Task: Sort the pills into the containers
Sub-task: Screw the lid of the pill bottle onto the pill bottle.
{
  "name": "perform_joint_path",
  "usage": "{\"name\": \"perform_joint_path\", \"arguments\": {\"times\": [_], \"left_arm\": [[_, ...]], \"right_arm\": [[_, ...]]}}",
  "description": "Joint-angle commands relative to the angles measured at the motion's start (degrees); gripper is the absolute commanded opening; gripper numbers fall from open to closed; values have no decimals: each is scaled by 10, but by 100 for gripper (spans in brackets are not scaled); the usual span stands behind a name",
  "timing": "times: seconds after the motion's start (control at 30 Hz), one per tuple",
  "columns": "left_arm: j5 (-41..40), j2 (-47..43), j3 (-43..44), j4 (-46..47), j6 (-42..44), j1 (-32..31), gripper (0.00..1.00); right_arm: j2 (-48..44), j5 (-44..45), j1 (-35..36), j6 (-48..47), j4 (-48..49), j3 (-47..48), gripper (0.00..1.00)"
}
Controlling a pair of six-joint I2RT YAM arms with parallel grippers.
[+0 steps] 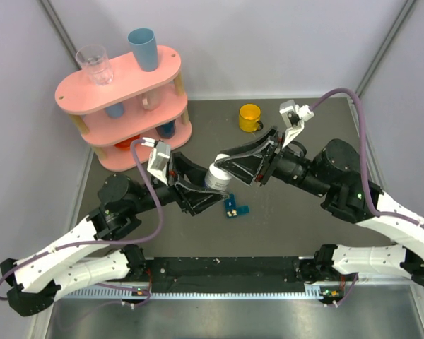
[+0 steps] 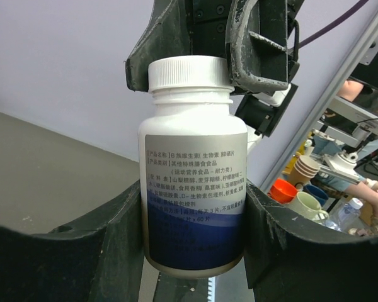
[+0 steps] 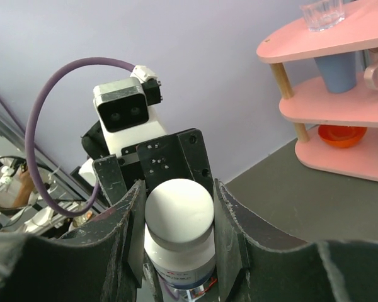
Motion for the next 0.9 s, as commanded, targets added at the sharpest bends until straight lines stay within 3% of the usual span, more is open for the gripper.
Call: {"name": "perform_joint_path", "arguments": {"times": [0.0, 0.63, 0.87], "left_arm": [[-80, 18, 64, 40, 62, 9, 0], [-174, 61, 123, -54, 165, 9, 0], [-254, 93, 157, -99, 180, 9, 0]], "right_arm": [[33, -55, 12, 16, -109, -2, 0], [72, 4, 19, 14, -195, 53, 0], [105, 59, 19, 15, -248, 87, 0]]}}
